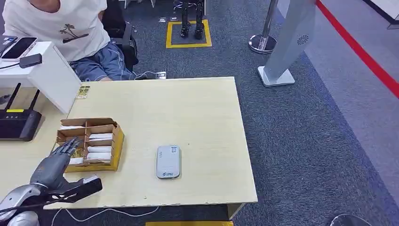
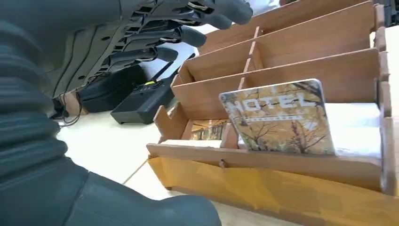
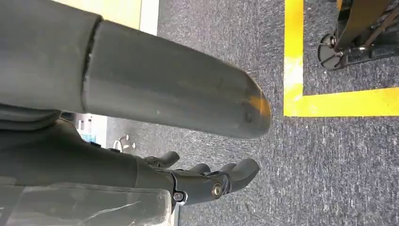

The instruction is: Pass the card to the sensor for recognition and then transmit it.

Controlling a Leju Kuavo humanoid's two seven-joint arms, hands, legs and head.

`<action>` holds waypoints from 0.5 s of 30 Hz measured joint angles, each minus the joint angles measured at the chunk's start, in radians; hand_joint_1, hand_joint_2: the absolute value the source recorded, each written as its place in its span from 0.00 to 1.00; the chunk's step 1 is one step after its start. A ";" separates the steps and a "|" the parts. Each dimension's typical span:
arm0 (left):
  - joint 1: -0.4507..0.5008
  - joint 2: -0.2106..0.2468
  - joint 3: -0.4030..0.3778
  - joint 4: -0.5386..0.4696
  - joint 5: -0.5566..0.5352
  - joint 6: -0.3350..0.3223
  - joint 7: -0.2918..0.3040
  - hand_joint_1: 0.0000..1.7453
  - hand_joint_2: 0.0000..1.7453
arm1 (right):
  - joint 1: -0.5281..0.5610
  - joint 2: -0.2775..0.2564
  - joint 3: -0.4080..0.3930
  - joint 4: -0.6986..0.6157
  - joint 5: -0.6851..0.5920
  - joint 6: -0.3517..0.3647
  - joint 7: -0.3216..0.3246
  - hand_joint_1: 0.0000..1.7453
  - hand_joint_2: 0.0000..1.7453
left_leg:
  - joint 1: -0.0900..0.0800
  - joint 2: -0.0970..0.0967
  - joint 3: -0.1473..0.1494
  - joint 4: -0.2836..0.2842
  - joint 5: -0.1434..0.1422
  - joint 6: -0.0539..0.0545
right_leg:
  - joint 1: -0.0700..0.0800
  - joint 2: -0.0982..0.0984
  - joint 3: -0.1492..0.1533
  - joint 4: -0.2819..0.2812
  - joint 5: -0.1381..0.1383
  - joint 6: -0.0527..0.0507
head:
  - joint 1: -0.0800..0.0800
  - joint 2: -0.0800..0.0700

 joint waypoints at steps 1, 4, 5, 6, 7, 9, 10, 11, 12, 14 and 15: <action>-0.002 -0.002 0.000 0.002 0.000 0.000 0.000 0.00 1.00 | 0.000 0.000 0.000 0.000 0.000 0.000 0.001 0.00 0.00 | 0.000 0.000 0.000 0.000 0.000 0.000 | 0.000 0.000 0.000 0.000 0.000 0.000 | 0.000 0.000; -0.006 -0.007 -0.001 0.006 0.000 0.000 0.000 0.00 1.00 | 0.000 0.000 0.000 0.000 0.000 0.000 0.003 0.00 0.00 | 0.000 0.000 0.000 0.000 0.000 0.000 | 0.000 0.000 0.000 0.000 0.000 0.000 | 0.000 0.000; -0.007 -0.008 -0.002 0.008 0.000 0.000 0.000 0.00 1.00 | 0.000 0.000 0.000 0.000 0.000 0.000 0.003 0.00 0.00 | 0.000 0.000 0.000 0.000 0.000 0.000 | 0.000 0.000 0.000 0.000 0.000 0.000 | 0.000 0.000; -0.009 -0.008 -0.002 0.008 0.000 0.000 0.000 0.00 1.00 | 0.000 0.000 0.000 0.000 0.000 0.000 0.003 0.00 0.00 | 0.000 0.000 0.000 0.000 0.000 0.000 | 0.000 0.000 0.000 0.000 0.000 0.000 | 0.000 0.000; -0.010 -0.009 -0.002 0.010 0.000 0.000 0.000 0.00 1.00 | 0.000 0.000 0.000 0.000 0.000 0.000 0.002 0.00 0.00 | 0.000 0.000 0.000 0.000 0.000 0.000 | 0.000 0.000 0.000 0.000 0.000 0.000 | 0.000 0.000; -0.011 -0.010 -0.002 0.012 0.000 0.000 0.000 0.00 1.00 | 0.000 0.000 0.001 0.000 0.000 0.000 0.003 0.00 0.00 | 0.000 0.000 0.000 0.000 0.000 0.000 | 0.000 0.000 0.000 0.000 0.000 0.000 | 0.000 0.000; -0.012 -0.012 -0.002 0.013 0.000 0.000 0.000 0.00 1.00 | 0.000 0.000 0.001 0.000 0.000 0.000 0.003 0.00 0.00 | 0.000 0.000 0.000 0.000 0.000 0.000 | 0.000 0.000 0.000 0.000 0.000 0.000 | 0.000 0.000; -0.012 -0.013 -0.002 0.013 0.000 0.000 0.000 0.00 1.00 | 0.000 0.000 0.001 0.000 0.000 0.000 0.003 0.00 0.00 | 0.000 0.000 0.000 0.000 0.000 0.000 | 0.000 0.000 0.000 0.000 0.000 0.000 | 0.000 0.000; -0.012 -0.013 -0.002 0.013 0.000 0.000 0.000 0.00 1.00 | 0.000 0.000 0.001 0.000 0.000 0.000 0.003 0.00 0.00 | 0.000 0.000 0.000 0.000 0.000 0.000 | 0.000 0.000 0.000 0.000 0.000 0.000 | 0.000 0.000; -0.013 -0.014 -0.002 0.014 0.000 0.000 0.000 0.00 1.00 | 0.000 0.000 0.001 0.000 0.000 0.000 0.003 0.00 0.00 | 0.000 0.000 0.000 0.000 0.000 0.000 | 0.000 0.000 0.000 0.000 0.000 0.000 | 0.000 0.000; -0.014 -0.014 -0.002 0.015 0.001 0.000 0.000 0.00 1.00 | 0.000 0.000 0.001 0.000 0.000 0.000 0.003 0.00 0.00 | 0.000 0.000 0.000 0.000 0.000 0.000 | 0.000 0.000 0.000 0.000 0.000 0.000 | 0.000 0.000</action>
